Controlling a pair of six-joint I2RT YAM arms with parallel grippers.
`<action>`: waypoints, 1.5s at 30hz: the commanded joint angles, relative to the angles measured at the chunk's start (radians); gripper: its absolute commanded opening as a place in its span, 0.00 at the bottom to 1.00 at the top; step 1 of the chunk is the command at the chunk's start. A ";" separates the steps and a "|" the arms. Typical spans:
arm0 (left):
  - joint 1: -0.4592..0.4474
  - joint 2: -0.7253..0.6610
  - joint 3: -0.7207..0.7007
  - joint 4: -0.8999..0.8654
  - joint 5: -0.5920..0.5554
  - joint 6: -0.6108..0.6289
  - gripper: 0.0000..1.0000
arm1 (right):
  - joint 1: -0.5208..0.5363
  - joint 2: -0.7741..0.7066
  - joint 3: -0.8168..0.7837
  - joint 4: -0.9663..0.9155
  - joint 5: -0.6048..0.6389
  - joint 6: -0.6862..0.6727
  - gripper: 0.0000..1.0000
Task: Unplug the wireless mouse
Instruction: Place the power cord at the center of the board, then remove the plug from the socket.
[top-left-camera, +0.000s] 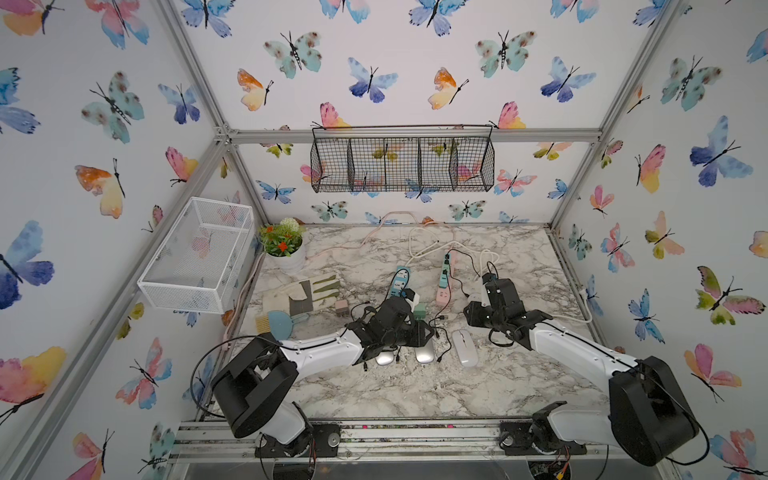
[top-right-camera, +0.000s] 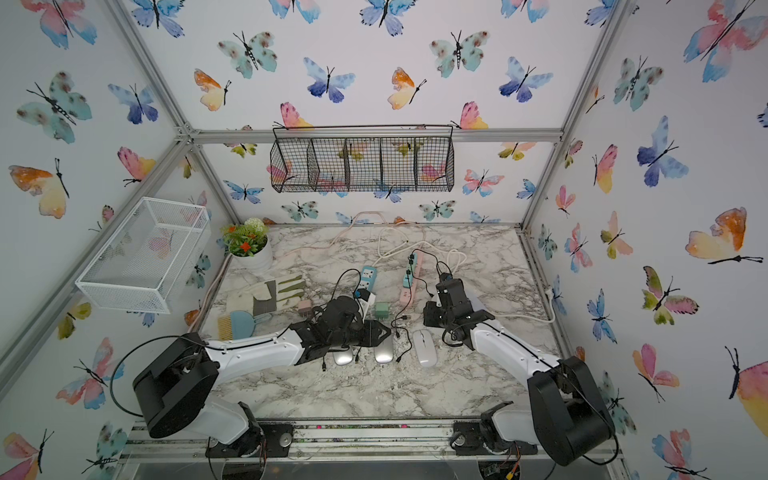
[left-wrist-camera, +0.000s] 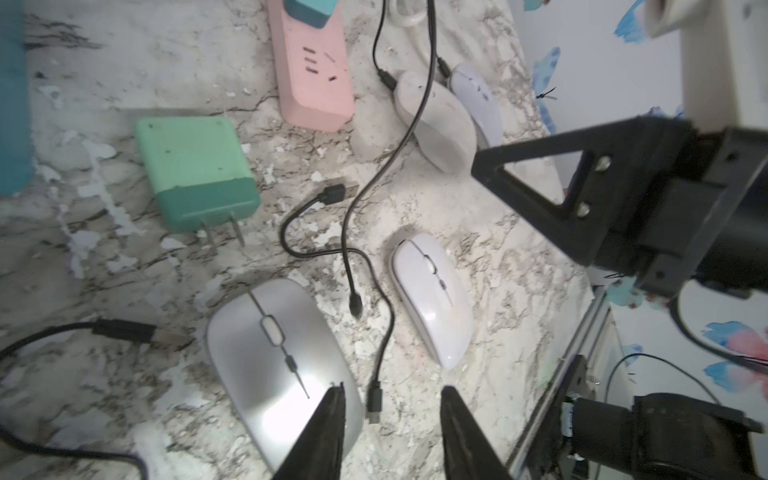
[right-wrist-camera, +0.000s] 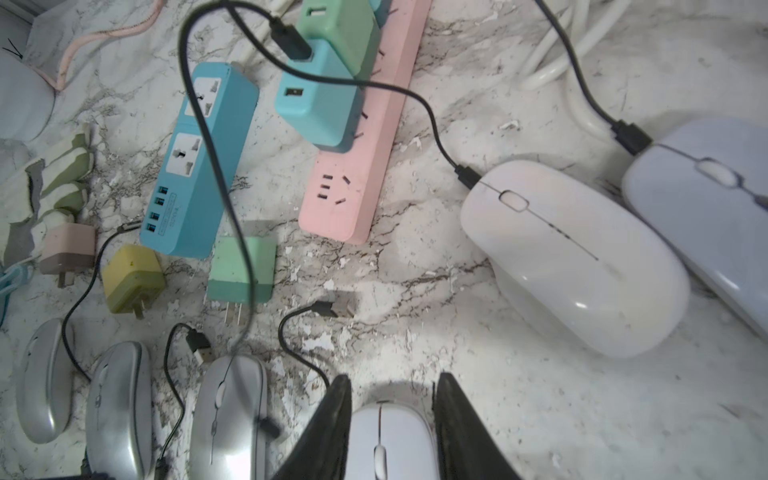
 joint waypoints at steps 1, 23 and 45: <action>0.005 0.004 0.042 -0.062 -0.087 0.035 0.52 | -0.027 0.065 0.003 0.119 -0.129 -0.046 0.35; 0.034 0.268 0.493 -0.229 -0.195 0.231 0.84 | -0.183 0.456 0.177 0.442 -0.346 0.041 0.09; 0.029 0.605 0.844 -0.393 -0.320 0.320 0.85 | -0.249 0.461 0.160 0.510 -0.437 0.110 0.07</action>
